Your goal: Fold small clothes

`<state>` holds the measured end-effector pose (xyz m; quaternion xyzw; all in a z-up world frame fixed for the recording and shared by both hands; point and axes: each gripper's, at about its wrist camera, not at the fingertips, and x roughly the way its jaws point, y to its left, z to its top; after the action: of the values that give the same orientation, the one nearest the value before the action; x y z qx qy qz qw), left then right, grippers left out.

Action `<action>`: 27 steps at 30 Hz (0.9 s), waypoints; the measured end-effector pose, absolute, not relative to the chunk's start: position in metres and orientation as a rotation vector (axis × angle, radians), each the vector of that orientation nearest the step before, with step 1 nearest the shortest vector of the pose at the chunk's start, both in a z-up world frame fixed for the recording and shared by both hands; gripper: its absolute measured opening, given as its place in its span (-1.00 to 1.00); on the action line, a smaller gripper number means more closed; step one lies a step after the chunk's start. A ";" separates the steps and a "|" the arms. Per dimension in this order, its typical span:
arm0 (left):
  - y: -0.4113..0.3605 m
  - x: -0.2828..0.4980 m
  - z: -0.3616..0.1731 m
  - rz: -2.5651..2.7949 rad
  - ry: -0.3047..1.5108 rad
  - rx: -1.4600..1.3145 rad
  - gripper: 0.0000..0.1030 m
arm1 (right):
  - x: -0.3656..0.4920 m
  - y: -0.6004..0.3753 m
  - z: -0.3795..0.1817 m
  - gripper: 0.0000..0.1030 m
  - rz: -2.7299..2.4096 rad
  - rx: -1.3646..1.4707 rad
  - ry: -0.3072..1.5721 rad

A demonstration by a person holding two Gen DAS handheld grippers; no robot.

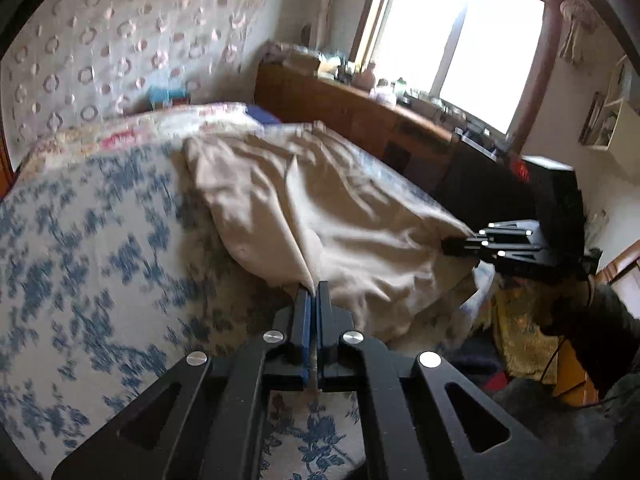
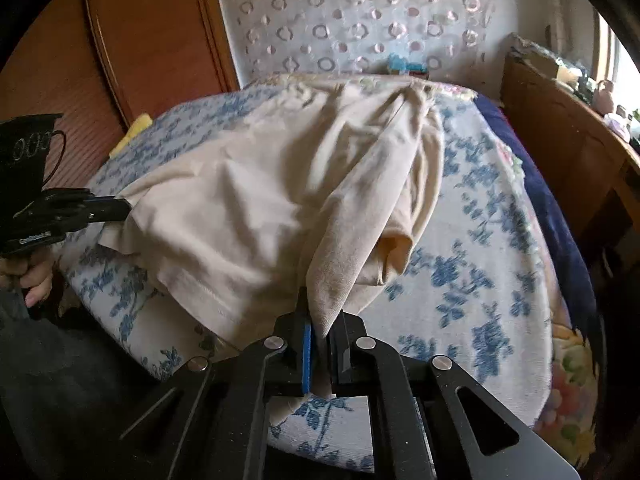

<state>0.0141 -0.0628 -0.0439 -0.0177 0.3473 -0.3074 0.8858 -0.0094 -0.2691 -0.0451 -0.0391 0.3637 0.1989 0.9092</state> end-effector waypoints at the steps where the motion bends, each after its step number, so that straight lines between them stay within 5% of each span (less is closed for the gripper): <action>1: -0.061 0.014 -0.039 -0.634 0.707 -0.040 -0.96 | -0.011 -0.272 -0.040 -0.89 0.408 -0.073 0.733; 12: -0.049 0.059 0.003 -0.600 0.609 -0.072 -0.96 | -0.006 -0.290 0.008 -0.89 0.414 -0.034 0.578; 27: -0.056 0.238 0.004 -0.450 0.676 -0.040 -0.96 | 0.148 -0.285 0.038 -0.89 0.385 0.021 0.563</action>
<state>0.2381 -0.0562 0.0045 -0.0193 0.3290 -0.2189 0.9184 0.1480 -0.2852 0.0377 0.0105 0.2759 0.1886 0.9424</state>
